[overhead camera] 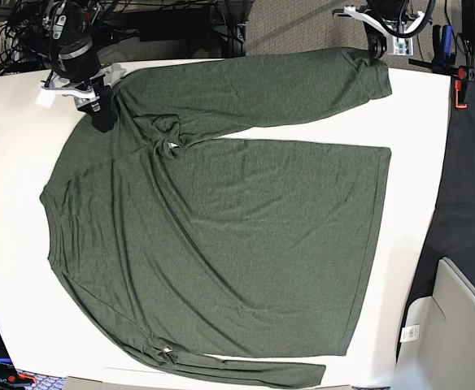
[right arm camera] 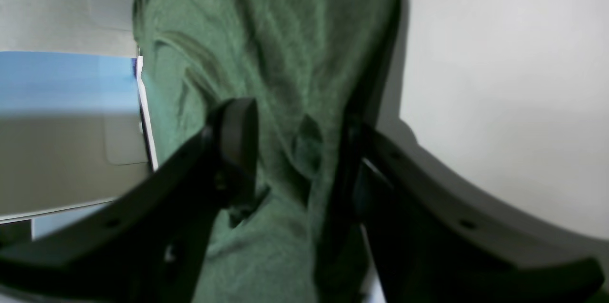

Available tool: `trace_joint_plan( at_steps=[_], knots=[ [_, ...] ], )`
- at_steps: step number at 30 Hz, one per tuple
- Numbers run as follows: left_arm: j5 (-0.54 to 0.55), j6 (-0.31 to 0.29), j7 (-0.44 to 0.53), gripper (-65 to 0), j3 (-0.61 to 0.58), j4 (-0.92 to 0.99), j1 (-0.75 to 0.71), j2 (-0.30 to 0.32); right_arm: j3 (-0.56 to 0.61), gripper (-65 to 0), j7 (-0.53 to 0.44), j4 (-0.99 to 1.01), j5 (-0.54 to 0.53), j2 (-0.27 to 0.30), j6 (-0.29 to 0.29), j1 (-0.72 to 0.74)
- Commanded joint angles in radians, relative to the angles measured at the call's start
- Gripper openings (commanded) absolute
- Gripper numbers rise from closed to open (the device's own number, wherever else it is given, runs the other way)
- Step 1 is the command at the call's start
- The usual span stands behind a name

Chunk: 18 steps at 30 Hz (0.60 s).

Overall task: Fold the T-shirt properly
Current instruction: 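Adjust the right gripper's hold on the shoulder, pulling it taut, then lift both shoulders and drag the shirt toward the robot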

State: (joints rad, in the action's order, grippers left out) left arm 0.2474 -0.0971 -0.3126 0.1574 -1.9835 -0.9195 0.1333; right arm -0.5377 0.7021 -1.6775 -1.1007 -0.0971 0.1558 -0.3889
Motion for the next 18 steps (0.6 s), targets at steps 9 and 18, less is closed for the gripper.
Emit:
trace_joint_plan(
  at_steps=[9,18],
  knots=[
    [0.003,0.004,0.019,-65.0,0.008,-0.015,-0.013,0.004,-0.006,-63.9,0.072,-0.003,-0.011,0.001,0.066,-0.028],
    [0.003,0.004,0.023,-65.0,0.008,-0.020,-0.014,0.004,-0.034,-63.9,0.072,-0.129,-0.052,0.007,0.130,-0.121]
  ],
)
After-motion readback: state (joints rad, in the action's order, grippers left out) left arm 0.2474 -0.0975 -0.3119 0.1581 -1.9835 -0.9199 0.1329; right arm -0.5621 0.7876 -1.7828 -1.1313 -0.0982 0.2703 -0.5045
